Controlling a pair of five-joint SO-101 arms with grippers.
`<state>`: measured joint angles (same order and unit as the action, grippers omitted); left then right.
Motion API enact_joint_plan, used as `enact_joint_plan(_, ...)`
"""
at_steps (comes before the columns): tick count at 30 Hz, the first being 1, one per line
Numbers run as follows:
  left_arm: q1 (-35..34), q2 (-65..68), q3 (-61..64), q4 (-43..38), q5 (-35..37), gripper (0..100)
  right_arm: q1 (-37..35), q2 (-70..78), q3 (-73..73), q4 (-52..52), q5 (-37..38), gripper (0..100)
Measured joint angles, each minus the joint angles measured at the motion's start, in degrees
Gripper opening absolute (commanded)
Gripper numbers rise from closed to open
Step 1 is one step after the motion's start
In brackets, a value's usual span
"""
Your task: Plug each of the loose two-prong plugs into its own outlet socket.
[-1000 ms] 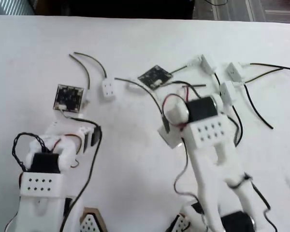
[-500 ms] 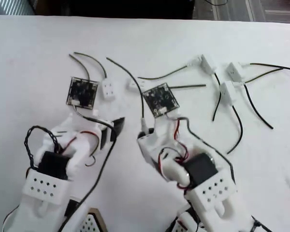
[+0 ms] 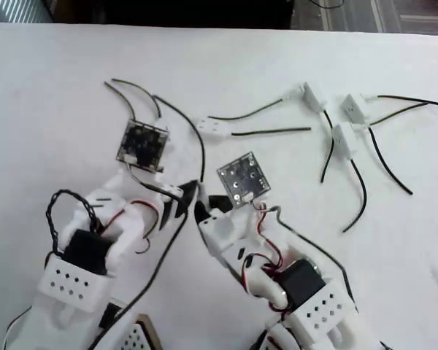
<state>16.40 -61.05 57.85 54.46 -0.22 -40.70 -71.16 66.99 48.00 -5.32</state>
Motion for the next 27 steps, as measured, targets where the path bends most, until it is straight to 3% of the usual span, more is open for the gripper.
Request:
enact_joint_plan(11,5.89,-1.23,-0.62,0.88,-4.92,23,0.18,0.0,0.97,0.0,-0.18,1.7)
enact_joint_plan(20,7.65,-13.19,2.11,3.78,-6.77,24,0.09,0.0,1.23,0.0,-0.18,1.7)
enact_joint_plan(23,6.42,-14.42,3.96,3.78,-6.68,27,0.88,0.0,1.23,-0.09,-0.09,1.7)
enact_joint_plan(27,-1.41,-14.42,4.31,3.78,-6.77,29,7.74,-0.09,1.14,-0.53,-0.09,1.7)
